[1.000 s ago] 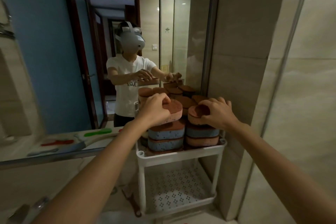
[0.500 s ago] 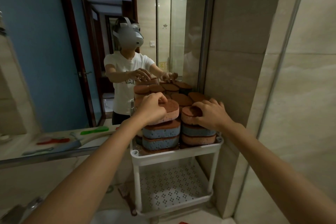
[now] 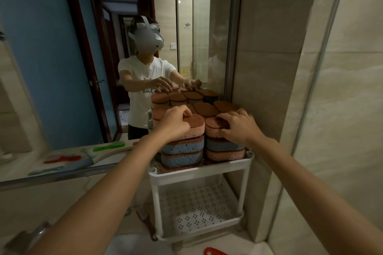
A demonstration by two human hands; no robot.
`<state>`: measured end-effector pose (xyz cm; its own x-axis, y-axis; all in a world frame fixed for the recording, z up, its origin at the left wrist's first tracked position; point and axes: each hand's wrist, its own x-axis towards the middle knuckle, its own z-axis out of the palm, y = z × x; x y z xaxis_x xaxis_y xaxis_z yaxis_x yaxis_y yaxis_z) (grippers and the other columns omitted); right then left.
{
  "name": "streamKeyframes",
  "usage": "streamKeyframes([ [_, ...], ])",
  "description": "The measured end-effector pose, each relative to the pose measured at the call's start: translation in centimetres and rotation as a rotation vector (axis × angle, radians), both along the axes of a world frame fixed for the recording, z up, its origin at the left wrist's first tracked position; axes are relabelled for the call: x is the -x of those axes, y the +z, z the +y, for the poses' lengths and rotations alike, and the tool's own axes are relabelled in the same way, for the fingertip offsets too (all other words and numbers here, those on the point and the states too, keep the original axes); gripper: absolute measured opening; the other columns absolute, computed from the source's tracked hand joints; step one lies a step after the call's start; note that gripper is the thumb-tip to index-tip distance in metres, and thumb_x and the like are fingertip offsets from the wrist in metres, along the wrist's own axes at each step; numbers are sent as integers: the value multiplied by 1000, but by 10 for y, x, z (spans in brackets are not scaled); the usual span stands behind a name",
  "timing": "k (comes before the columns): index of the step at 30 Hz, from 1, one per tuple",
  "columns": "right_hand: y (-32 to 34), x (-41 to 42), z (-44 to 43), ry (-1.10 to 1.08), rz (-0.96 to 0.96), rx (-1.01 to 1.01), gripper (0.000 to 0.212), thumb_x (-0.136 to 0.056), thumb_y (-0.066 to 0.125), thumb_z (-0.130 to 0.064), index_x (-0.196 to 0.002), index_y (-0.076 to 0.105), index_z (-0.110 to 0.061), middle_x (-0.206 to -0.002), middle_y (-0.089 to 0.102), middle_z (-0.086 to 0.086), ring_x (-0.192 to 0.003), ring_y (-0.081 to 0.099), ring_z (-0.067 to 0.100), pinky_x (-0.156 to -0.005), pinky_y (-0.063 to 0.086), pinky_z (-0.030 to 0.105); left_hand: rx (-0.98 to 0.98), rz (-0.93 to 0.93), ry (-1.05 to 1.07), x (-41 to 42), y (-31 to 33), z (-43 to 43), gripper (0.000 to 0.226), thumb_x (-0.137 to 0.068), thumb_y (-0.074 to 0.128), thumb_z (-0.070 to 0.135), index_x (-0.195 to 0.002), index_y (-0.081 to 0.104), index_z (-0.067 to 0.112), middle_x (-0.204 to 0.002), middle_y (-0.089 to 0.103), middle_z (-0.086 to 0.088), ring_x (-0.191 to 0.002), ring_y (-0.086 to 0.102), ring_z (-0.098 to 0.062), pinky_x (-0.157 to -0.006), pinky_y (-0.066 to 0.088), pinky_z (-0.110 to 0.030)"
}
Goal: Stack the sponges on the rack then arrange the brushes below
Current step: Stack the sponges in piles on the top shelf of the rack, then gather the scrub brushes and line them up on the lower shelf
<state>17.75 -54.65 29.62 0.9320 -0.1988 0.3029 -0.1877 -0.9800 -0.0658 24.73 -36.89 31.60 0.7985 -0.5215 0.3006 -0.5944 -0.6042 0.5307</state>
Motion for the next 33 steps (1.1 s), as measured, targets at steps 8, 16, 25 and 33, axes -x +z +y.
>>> streamKeyframes([
  [8, -9, 3, 1, 24, -76, 95, 51, -92, 44, -36, -143, 36, -28, -142, 43, 2, -127, 34, 28, -102, 31, 38, -161, -169, -19, 5, -19, 0, 47, -87, 48, 9, -134, 50, 13, -138, 46, -6, -130, 40, -25, -113, 28, -38],
  [16, -32, 9, 18, 21, -235, 95, 54, -86, 38, -27, -138, 45, -15, -141, 46, 11, -134, 35, 31, -118, 9, 43, -247, -251, -30, 19, -26, 7, 52, -93, 36, 19, -145, 32, 14, -155, 26, -2, -145, 16, -15, -114, -17, -47],
  [25, -73, 43, 78, 281, -688, -174, 34, -72, 43, -10, -96, 65, -1, -107, 62, 19, -96, 60, 30, -81, 50, 36, 286, -350, 87, 55, -47, 26, 33, -84, 45, 7, -112, 64, 7, -119, 60, -8, -116, 52, -24, -119, 13, -44],
  [33, -201, 99, 119, 293, -331, -481, 36, -74, 45, -10, -103, 65, 1, -103, 62, 20, -88, 60, 28, -73, 46, 34, 308, 98, 184, 120, -192, 63, 31, -81, 45, 5, -103, 67, 3, -110, 64, -14, -103, 59, -27, -89, 40, -26],
])
